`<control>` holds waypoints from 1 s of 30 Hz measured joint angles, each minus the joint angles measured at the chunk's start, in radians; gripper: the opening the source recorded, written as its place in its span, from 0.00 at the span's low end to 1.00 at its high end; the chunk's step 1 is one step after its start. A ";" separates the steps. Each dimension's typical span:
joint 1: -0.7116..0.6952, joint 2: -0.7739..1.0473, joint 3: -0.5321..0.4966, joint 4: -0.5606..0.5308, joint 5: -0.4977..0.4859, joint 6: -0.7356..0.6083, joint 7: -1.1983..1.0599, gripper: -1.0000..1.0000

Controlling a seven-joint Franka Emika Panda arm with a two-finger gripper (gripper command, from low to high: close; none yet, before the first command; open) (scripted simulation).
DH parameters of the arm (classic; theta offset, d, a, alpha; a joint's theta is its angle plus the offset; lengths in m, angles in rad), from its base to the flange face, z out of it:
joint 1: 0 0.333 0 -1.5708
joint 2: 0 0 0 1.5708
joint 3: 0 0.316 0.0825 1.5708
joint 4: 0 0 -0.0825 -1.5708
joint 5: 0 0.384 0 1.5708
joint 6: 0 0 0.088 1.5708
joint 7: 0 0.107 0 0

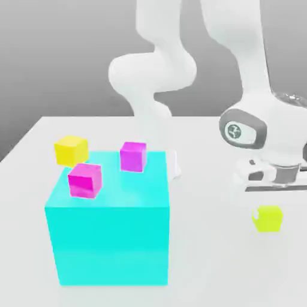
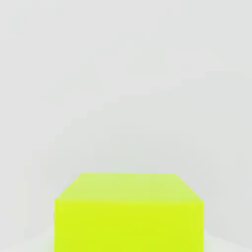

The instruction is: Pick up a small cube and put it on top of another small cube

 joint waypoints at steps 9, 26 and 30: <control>-0.125 -0.334 -0.155 -0.007 0.109 -0.316 -0.277 0.00; -0.348 -0.871 -0.466 -0.055 0.069 -0.806 -0.593 0.00; -0.360 -0.839 -0.468 -0.130 0.068 -0.699 -0.601 1.00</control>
